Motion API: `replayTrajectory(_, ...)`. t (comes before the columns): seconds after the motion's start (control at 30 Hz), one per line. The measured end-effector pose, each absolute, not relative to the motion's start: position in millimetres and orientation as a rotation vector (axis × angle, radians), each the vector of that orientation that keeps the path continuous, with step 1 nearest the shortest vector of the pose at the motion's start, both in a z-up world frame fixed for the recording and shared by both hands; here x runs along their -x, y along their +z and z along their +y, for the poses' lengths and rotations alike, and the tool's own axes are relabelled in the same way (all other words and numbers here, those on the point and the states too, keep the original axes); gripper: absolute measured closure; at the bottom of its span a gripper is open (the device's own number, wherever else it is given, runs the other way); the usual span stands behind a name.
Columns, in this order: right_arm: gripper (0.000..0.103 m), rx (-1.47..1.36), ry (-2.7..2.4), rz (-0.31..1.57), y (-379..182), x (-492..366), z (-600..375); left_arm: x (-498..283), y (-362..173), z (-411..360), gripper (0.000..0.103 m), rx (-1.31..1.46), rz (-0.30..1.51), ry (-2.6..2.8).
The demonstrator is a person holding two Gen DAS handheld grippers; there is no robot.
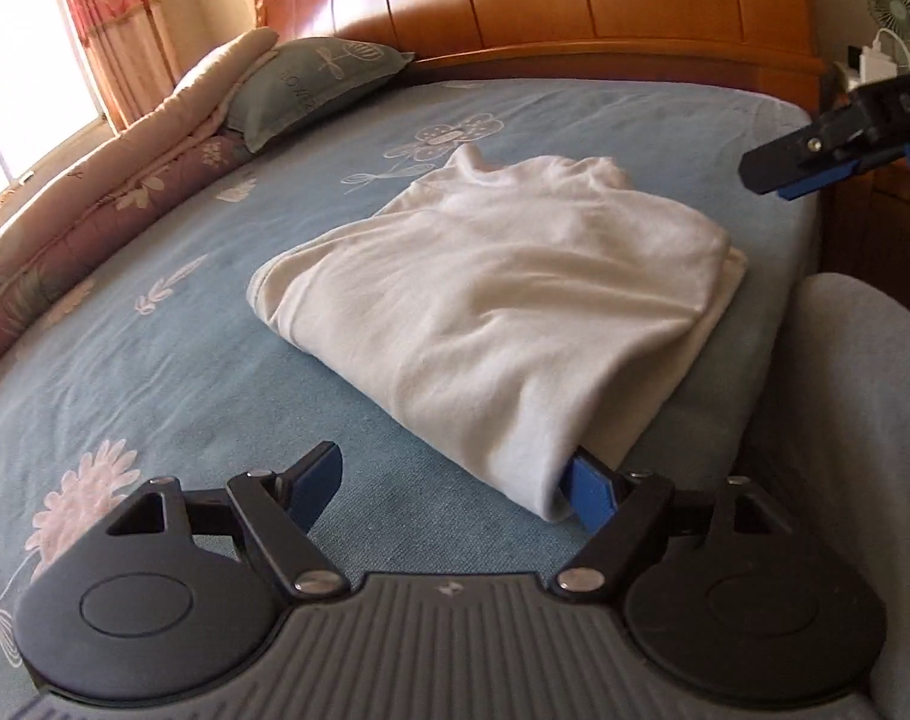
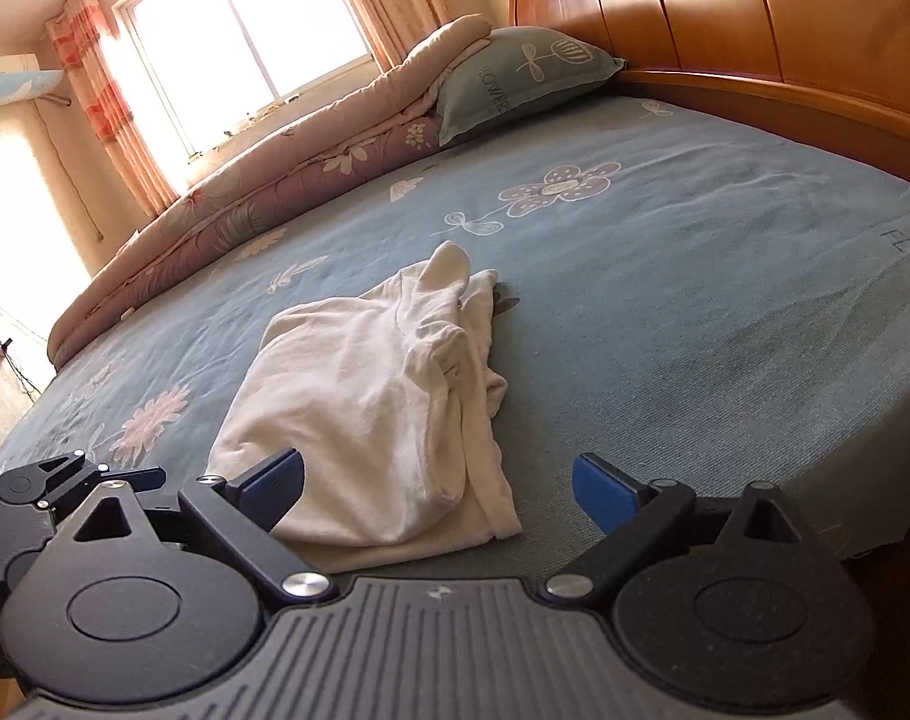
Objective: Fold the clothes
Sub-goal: 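Pull both open tools back from the placed white bundle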
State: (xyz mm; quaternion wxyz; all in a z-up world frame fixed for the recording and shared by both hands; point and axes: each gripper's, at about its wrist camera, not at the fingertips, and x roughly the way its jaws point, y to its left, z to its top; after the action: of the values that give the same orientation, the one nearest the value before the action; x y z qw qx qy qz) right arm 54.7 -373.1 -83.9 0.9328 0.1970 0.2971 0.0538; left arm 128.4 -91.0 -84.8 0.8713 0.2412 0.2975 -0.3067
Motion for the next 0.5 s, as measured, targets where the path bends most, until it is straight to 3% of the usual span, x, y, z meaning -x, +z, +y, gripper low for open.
replayTrajectory(0.33, 0.005, -0.222, 0.354, 0.544, -63, -86, -339, -189, -12, -79, 0.019, -0.268, 0.505, -0.667)
replayTrajectory(0.5, 0.005, -0.077, 0.423, 0.544, -73, -122, -306, -225, -18, -101, 0.018, -0.166, 0.523, -0.701)
